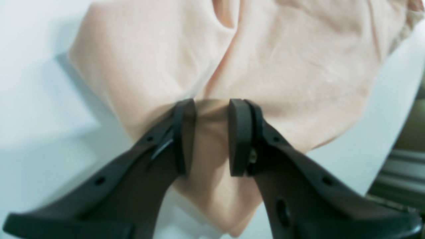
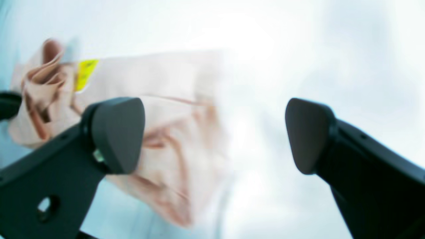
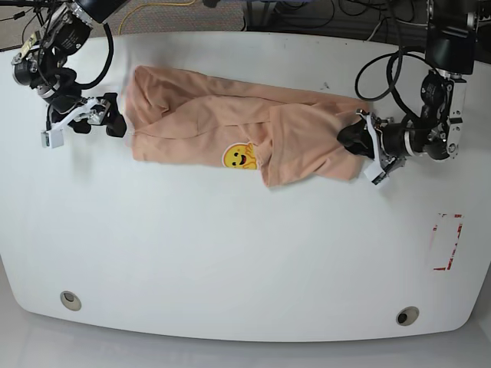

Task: Layout the t-shirt on the table in an organized manner, then fold the t-shirt properly
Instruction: 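Grasp the opposite shirt end with the right gripper, holding with the left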

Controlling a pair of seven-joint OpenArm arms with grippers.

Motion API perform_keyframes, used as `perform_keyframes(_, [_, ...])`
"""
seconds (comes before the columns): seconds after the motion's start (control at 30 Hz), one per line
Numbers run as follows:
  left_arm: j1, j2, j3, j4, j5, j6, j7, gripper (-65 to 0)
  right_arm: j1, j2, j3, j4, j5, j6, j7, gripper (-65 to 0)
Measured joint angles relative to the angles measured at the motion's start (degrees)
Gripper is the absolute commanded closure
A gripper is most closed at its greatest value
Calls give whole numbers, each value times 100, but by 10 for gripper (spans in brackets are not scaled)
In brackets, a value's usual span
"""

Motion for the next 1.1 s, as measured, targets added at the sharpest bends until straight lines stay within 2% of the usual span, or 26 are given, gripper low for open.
perform_keyframes(0.17, [13,-129,-26,0,37,20,4,-158,59,-15,-7,-479,28,2,-42,-552])
perform_keyframes(0.4, [11,-122,-26,7,68,22,20,-158,59,-94,-24,-1091,11,-2,-57,-544])
perform_keyframes(1.1, [66,-103,-2,234,197,90,96,-158,142,-754,-1351,-1128,24,-2,603,-537])
